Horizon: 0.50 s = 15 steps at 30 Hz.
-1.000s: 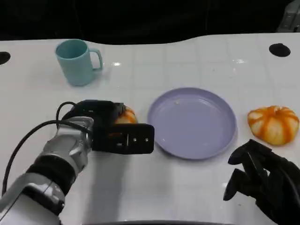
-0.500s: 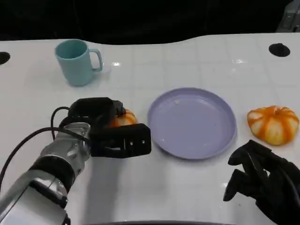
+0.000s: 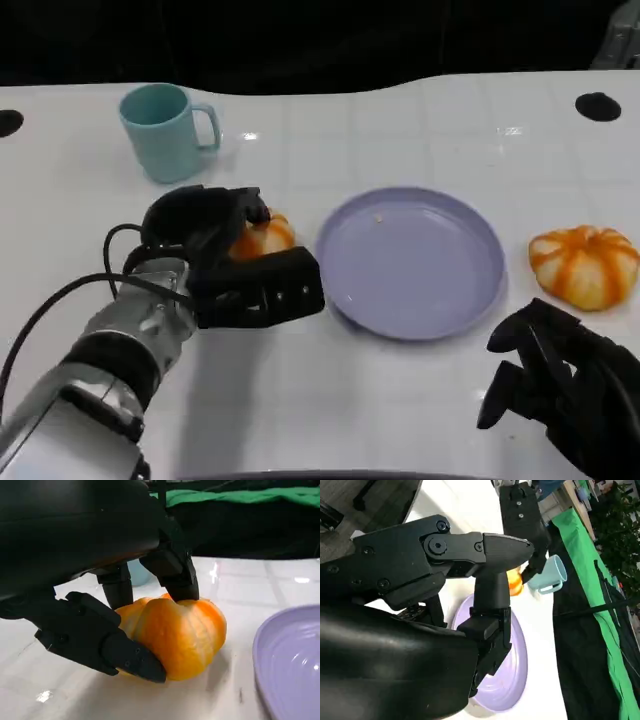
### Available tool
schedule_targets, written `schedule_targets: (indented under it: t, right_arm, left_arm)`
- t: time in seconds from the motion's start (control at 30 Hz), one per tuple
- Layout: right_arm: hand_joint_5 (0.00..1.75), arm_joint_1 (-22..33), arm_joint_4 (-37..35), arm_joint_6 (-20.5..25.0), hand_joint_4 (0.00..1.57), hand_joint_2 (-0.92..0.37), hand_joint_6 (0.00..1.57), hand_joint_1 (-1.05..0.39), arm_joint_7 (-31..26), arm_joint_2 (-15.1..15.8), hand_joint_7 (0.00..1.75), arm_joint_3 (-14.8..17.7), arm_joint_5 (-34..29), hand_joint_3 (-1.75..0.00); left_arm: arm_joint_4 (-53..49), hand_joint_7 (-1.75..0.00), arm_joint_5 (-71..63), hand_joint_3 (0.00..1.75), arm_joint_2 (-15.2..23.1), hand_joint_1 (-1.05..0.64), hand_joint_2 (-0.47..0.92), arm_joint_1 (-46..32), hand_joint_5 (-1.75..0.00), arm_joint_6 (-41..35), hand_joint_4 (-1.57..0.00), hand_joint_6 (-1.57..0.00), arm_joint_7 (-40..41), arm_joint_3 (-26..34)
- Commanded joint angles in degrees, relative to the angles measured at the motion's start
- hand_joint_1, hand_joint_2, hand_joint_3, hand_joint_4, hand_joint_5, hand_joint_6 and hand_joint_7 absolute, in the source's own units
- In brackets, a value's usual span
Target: Grasp the bread from the table and place it into the plate.
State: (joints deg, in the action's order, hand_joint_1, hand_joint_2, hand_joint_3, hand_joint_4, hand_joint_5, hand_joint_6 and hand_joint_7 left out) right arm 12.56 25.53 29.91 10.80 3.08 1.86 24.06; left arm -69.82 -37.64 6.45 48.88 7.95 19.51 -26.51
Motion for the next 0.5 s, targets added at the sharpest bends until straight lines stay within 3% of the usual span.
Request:
schedule_targets:
  t: [0.03,0.2,0.3,0.33,0.37,0.5]
  right_arm:
    - [1.75,0.19,-0.06,-0.25,0.63,-0.92,0.47,-0.44,0.06,0.72,1.62,0.79,0.23,-0.41]
    - [1.75,0.28,-0.48,-0.93,0.63,-0.92,0.47,-0.44,0.70,0.79,1.61,0.79,0.25,-0.41]
    - [1.75,0.23,-0.52,-0.81,0.63,-0.92,0.48,-0.43,0.65,0.63,1.61,0.90,0.35,-0.41]
    - [1.75,0.19,-0.49,-0.72,0.63,-0.92,0.48,-0.43,0.62,0.65,1.60,0.89,0.32,-0.41]
    - [1.75,0.17,-0.45,-0.61,0.63,-0.92,0.48,-0.43,0.59,0.65,1.60,0.88,0.33,-0.41]
    - [1.75,0.20,-0.34,-0.62,0.63,-0.92,0.48,-0.43,0.55,0.71,1.61,0.74,0.15,-0.41]
  left_arm:
    - [1.53,-1.39,2.13,0.26,-0.43,-0.20,0.90,2.76,-1.75,-0.11,-0.85,-0.63,-0.51,1.76]
    - [3.23,-0.82,4.71,0.29,-2.15,-0.19,0.88,4.82,-1.75,-1.88,-0.85,-0.80,-1.14,4.01]
    - [4.81,-0.38,5.56,0.21,-3.38,-0.20,0.90,6.24,-1.75,-2.71,-0.84,-0.93,-1.55,4.50]
    - [5.09,-0.36,5.37,0.22,-3.75,-0.21,0.91,6.78,-1.75,-3.03,-0.84,-0.99,-1.80,4.22]
    - [5.34,-0.48,4.86,0.28,-3.99,-0.21,0.90,7.18,-1.75,-3.29,-0.85,-1.01,-1.83,3.72]
    - [6.38,-0.76,3.20,0.36,-4.37,-0.23,0.86,8.10,-1.75,-1.46,-0.89,-0.93,-1.89,1.69]
